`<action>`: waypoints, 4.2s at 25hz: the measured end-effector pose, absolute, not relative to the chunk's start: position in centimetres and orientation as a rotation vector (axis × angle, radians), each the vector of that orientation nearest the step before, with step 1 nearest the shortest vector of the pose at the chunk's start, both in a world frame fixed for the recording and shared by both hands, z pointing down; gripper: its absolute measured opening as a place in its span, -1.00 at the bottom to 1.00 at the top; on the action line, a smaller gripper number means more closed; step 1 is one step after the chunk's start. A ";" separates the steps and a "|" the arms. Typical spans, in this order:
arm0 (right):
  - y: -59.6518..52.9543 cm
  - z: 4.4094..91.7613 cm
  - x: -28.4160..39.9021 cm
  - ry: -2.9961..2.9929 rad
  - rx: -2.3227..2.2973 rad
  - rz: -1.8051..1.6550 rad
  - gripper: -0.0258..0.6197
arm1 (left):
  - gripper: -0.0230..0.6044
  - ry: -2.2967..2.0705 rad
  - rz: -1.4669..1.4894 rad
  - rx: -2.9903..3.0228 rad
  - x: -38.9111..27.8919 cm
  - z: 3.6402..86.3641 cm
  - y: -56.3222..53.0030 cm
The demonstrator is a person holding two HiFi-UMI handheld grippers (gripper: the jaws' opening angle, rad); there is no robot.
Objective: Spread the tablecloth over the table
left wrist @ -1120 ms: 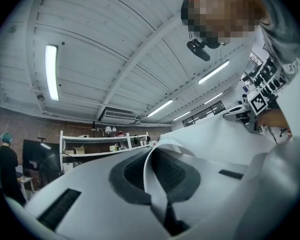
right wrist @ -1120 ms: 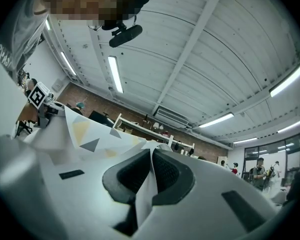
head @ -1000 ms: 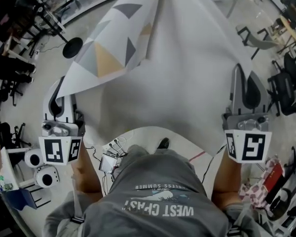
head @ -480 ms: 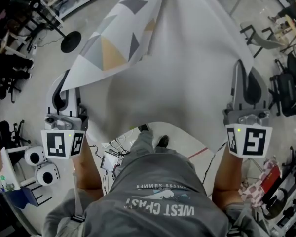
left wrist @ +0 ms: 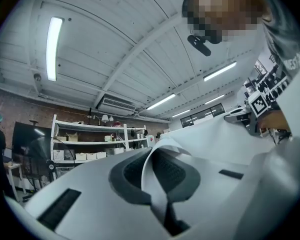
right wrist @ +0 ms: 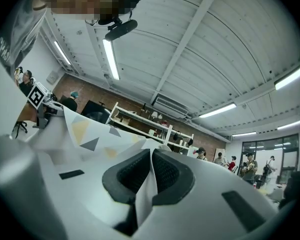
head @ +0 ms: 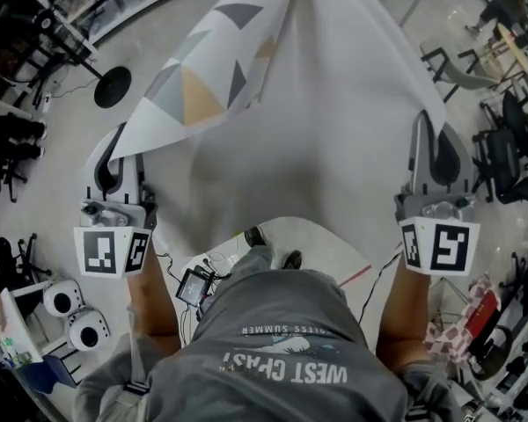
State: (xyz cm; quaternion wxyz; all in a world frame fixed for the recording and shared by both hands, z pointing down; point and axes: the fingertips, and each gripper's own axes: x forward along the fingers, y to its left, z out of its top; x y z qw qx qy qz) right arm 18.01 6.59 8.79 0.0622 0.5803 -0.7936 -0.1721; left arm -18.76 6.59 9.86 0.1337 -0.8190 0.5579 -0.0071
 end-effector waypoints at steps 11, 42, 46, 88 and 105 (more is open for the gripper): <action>2.1 9.2 14.5 -2.331 1.786 -0.521 -0.88 | -0.93 1.594 0.008 -2.423 -23.0 11.0 1.1; -16.7 30.8 17.5 -2.342 1.594 -0.056 -0.88 | -0.90 1.912 -0.477 -2.521 -24.9 32.6 -13.5; -18.4 33.9 17.7 -2.321 1.561 -0.026 -0.88 | -0.90 1.953 -0.547 -2.550 -25.0 37.2 -15.1; -34.1 67.7 32.0 -2.139 1.303 1.323 -0.48 | -0.46 2.514 -1.125 -2.761 -32.3 70.7 -27.2; -43.8 62.5 29.9 -2.414 0.866 1.423 -0.20 | -0.47 2.453 -1.392 -2.613 -33.1 72.8 -26.4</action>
